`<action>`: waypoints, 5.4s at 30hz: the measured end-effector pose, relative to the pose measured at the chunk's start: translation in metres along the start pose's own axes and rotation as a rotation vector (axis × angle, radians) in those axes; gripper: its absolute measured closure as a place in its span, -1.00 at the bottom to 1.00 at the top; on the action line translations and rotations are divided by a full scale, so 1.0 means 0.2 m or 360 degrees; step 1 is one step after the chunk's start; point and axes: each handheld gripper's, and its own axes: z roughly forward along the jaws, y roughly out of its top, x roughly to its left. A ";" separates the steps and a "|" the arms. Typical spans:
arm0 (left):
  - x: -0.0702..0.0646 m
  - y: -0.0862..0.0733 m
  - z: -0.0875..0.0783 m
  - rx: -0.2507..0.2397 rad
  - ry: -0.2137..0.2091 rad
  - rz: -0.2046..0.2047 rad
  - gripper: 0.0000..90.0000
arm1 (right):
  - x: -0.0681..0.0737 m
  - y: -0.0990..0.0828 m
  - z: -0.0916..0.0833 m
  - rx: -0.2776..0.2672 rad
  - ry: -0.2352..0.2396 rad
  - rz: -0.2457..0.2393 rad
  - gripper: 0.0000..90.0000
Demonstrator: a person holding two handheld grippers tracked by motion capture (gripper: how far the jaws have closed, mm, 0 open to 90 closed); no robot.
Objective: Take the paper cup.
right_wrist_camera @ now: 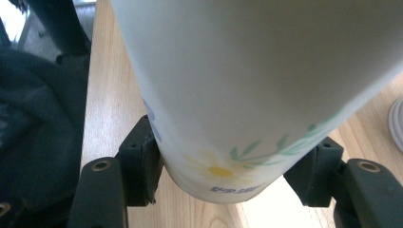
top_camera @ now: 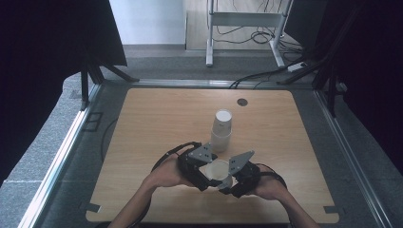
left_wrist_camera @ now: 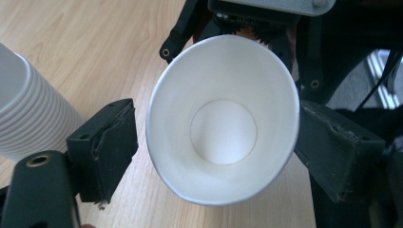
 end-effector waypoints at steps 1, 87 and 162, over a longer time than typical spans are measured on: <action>0.00 -0.01 0.00 -0.0022 -0.0003 -0.0016 -0.65 | 0.00 0.00 0.00 -0.0020 -0.0002 0.0016 -0.19; 0.01 -0.13 -0.10 0.0081 0.0618 -0.0244 -0.33 | -0.05 -0.20 -0.05 -0.0284 -0.0396 0.0405 -0.91; 0.32 -0.49 -0.14 0.0149 0.1011 -0.0776 -0.59 | -0.06 -0.41 -0.09 -0.0208 -0.0579 0.0569 -0.98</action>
